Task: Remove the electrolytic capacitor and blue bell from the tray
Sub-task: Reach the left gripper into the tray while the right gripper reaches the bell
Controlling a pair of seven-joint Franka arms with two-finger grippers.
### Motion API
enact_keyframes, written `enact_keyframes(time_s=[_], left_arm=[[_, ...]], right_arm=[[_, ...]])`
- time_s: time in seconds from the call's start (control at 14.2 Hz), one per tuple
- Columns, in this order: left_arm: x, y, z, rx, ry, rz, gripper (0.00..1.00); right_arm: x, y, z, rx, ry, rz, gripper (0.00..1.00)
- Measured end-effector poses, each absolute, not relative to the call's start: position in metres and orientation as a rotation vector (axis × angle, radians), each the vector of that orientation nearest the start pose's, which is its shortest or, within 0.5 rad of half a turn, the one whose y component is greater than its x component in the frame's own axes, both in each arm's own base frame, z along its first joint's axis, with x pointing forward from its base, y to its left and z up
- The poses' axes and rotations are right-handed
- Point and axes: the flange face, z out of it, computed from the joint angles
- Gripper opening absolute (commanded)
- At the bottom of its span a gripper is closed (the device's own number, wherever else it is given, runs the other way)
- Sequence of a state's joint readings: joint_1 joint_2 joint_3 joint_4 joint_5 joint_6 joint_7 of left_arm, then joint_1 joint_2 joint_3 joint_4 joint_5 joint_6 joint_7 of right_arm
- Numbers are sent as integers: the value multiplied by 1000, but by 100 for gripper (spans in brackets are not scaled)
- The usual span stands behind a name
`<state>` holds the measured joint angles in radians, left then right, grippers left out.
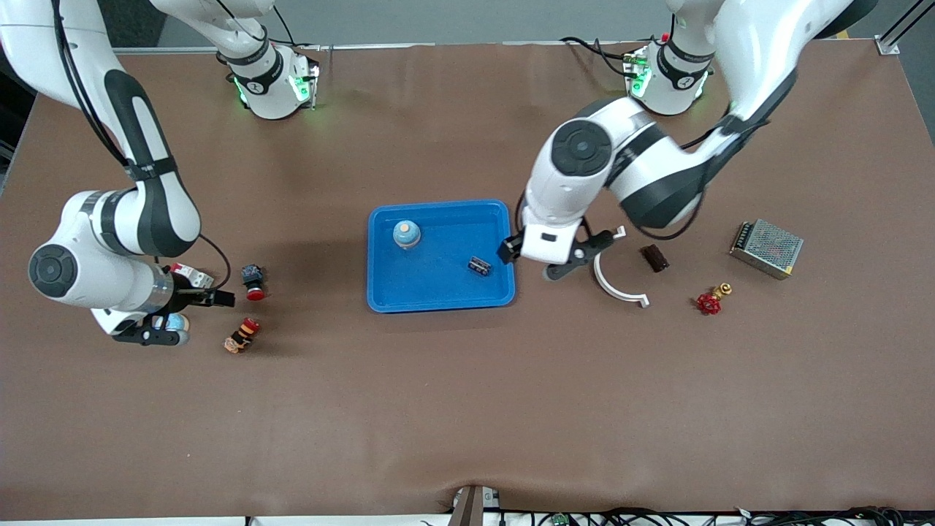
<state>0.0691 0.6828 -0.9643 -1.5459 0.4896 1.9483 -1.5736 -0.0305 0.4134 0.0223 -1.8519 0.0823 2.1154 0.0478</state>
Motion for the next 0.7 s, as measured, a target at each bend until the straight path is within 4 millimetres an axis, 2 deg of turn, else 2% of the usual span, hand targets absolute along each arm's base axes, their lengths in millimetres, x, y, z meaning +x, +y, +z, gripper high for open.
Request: enact_keyframes(time_s=[0.21,0.35,0.56,0.7], left_arm=[[505,-479,316,-2956,-1128,72,98],[484,-502,285,-2890,-1201,41,90],[474,-519,255,-2852,-1347,66,82],[473,-519,234,-2807,-1422,54,79]], right_arm=[[602,29,289,-3047,218,199,100],[584,71,281,-3054,283,148,100],[555,136,265,-3059,355,121,100],[541,158,255,-3057,393,100,100]])
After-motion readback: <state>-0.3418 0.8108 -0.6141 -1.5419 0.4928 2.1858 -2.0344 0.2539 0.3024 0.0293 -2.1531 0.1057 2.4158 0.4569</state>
